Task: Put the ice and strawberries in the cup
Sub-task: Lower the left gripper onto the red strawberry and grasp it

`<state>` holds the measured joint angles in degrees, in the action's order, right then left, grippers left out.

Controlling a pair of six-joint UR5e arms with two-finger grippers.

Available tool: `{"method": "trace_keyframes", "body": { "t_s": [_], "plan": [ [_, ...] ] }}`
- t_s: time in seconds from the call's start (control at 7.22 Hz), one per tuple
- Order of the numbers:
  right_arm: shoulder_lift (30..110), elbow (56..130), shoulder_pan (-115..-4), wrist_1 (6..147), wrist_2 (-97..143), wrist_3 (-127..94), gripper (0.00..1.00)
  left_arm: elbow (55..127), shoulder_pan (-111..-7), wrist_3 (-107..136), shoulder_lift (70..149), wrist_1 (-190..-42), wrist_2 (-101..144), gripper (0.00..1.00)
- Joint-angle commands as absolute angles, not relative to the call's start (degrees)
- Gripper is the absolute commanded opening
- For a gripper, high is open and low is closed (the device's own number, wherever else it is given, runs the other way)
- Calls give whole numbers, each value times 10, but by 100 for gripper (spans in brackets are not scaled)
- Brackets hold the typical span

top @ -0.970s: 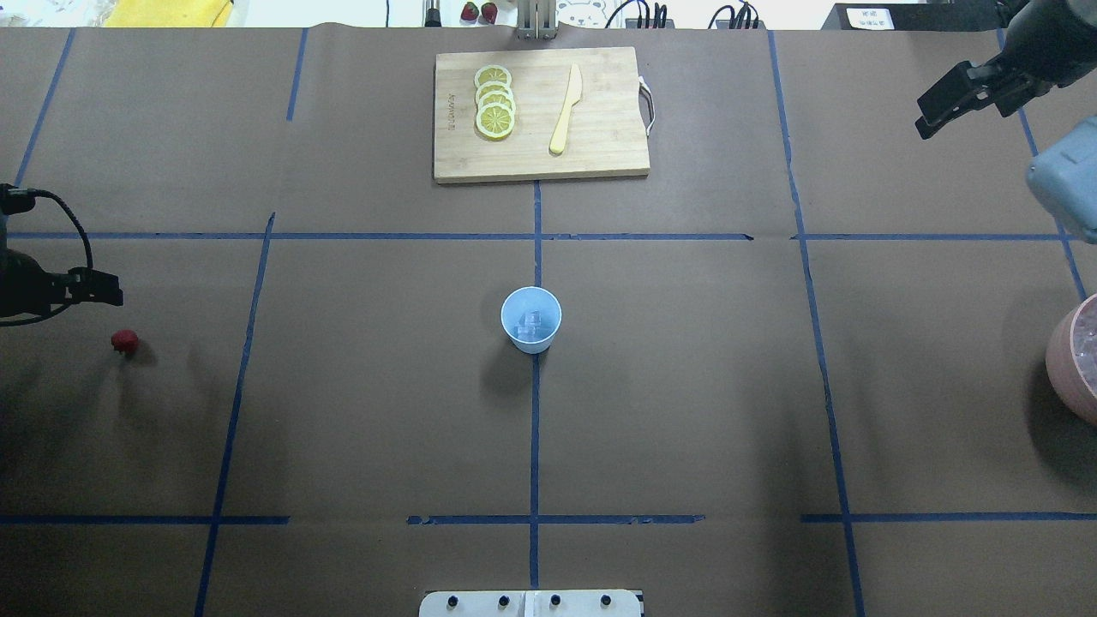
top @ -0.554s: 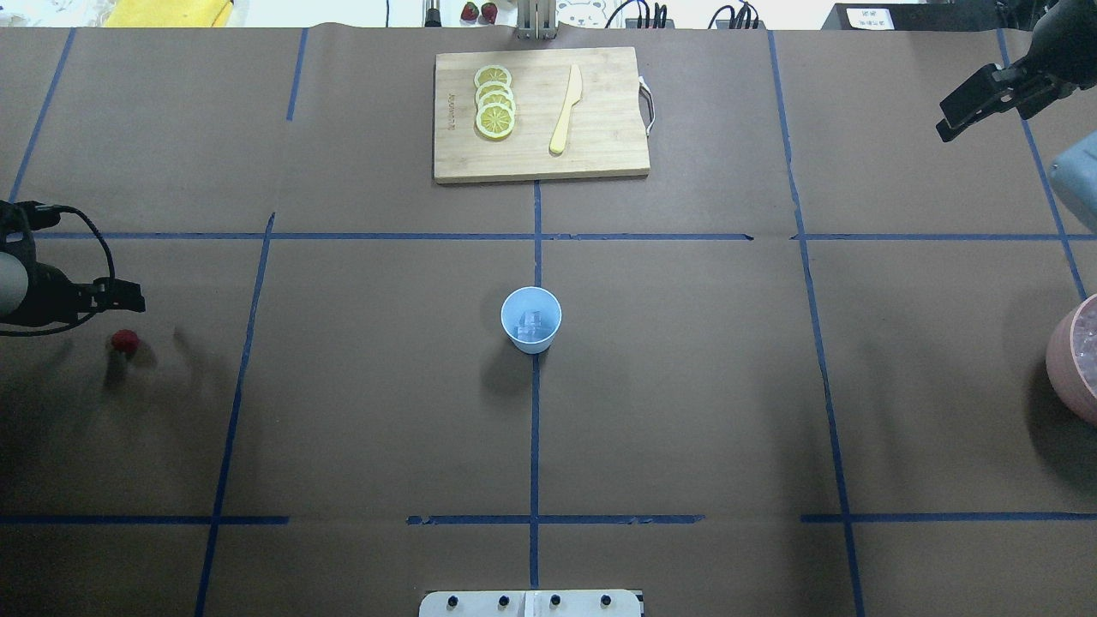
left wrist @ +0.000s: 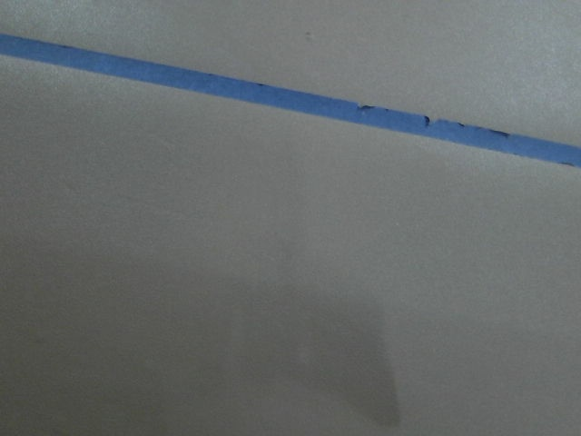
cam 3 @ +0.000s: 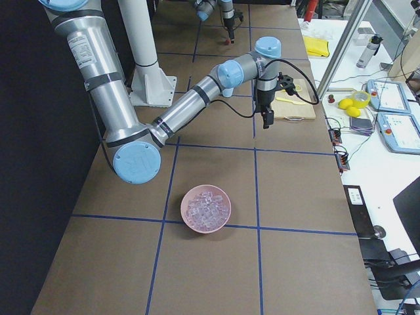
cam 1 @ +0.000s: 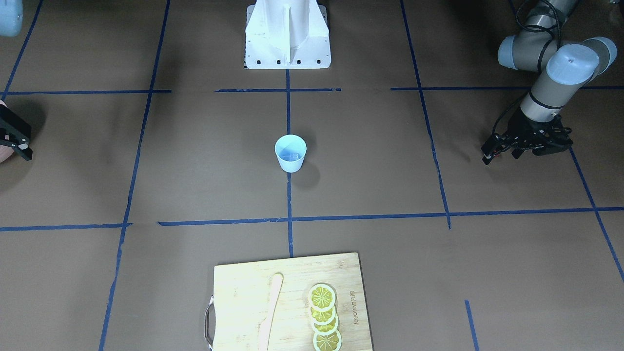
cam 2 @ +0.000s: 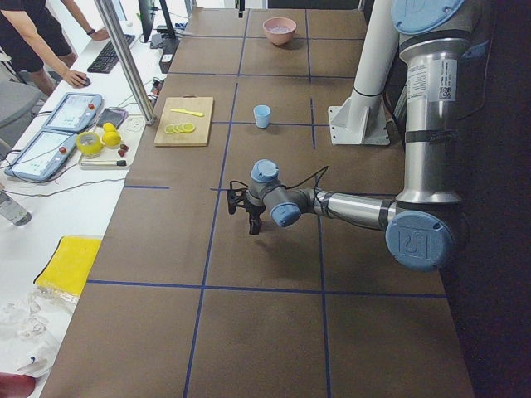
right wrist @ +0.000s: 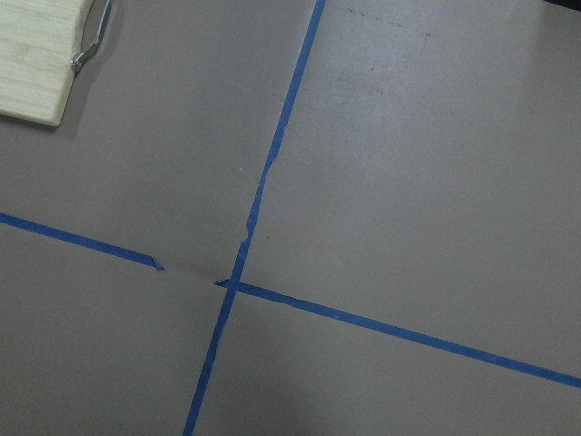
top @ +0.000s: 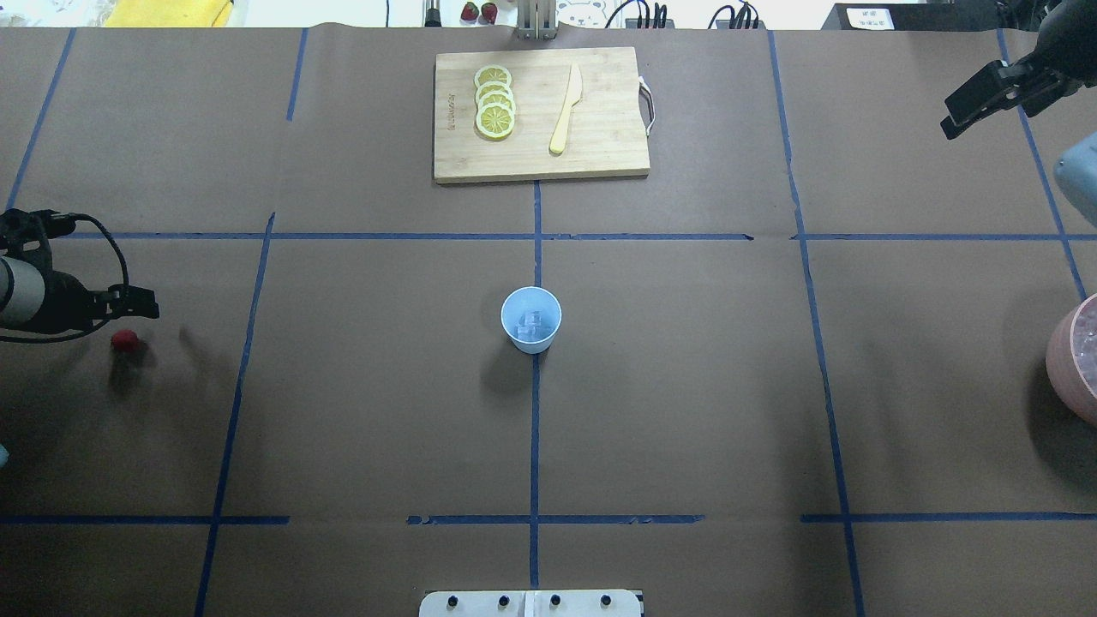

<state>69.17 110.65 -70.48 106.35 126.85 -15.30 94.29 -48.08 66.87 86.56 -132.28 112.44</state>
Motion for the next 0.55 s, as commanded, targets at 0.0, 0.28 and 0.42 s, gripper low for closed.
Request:
{"method": "trace_keyframes", "body": {
  "t_s": [0.0, 0.28, 0.42],
  "plan": [
    [693, 1107, -705, 1063, 1268, -153, 100, 955, -480, 670, 852, -1323, 1127, 98],
    [693, 1107, -705, 1063, 1269, -155, 100, 962, -474, 671, 840, -1323, 1127, 98],
    [693, 1107, -705, 1063, 1269, -156, 100, 962, -469, 672, 840, -1323, 1127, 98]
  ]
}}
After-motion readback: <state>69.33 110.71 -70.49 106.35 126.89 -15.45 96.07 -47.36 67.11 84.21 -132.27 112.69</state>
